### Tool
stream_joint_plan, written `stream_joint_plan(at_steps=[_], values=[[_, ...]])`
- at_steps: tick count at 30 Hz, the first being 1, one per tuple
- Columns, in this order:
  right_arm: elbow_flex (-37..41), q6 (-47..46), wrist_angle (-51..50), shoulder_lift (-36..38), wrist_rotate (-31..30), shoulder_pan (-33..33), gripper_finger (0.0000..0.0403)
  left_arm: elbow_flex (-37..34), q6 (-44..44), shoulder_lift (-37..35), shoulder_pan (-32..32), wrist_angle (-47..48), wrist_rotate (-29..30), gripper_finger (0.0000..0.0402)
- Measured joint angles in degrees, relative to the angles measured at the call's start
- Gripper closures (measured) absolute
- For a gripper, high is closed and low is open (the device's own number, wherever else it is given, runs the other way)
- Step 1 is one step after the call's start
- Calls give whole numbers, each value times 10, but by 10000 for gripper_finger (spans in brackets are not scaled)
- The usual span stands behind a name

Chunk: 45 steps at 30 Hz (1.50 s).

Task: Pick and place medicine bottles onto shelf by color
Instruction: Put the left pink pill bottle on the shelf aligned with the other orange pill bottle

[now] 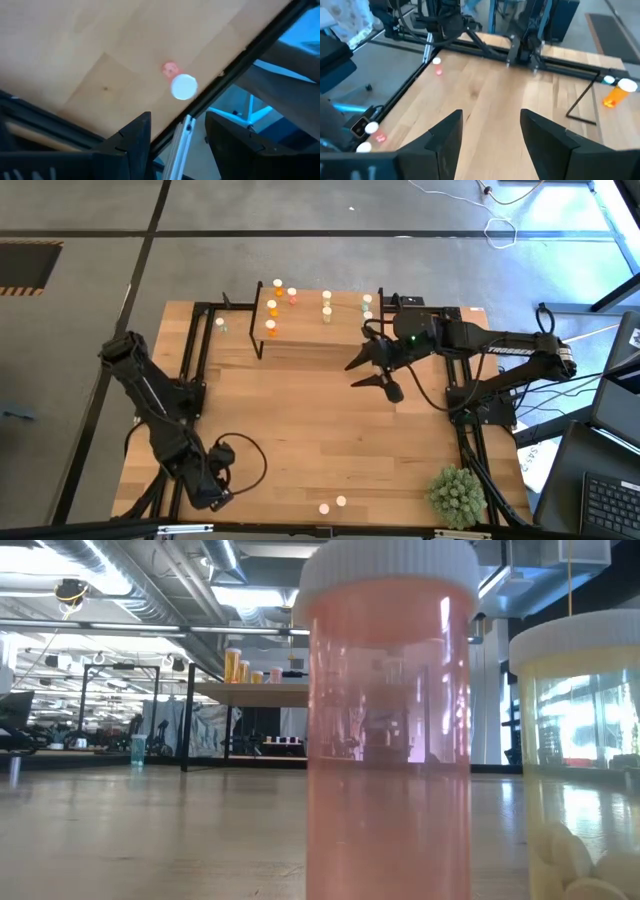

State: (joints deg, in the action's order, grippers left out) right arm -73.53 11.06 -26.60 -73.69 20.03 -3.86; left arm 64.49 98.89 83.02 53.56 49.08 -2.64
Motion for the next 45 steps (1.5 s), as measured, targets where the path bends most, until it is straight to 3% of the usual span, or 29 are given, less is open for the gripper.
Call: stream_joint_plan(at_steps=[9,14,37,45], values=[[-6,5,-93,0,31,0,201,0,-5,27,5,-30,5,221],[-6,70,-164,0,71,9,201,0,-29,27,5,-31,25,221],[-6,56,-157,0,71,27,201,0,-46,27,7,-33,26,221],[-6,44,-155,0,70,27,201,0,-29,27,16,-33,51,221]])
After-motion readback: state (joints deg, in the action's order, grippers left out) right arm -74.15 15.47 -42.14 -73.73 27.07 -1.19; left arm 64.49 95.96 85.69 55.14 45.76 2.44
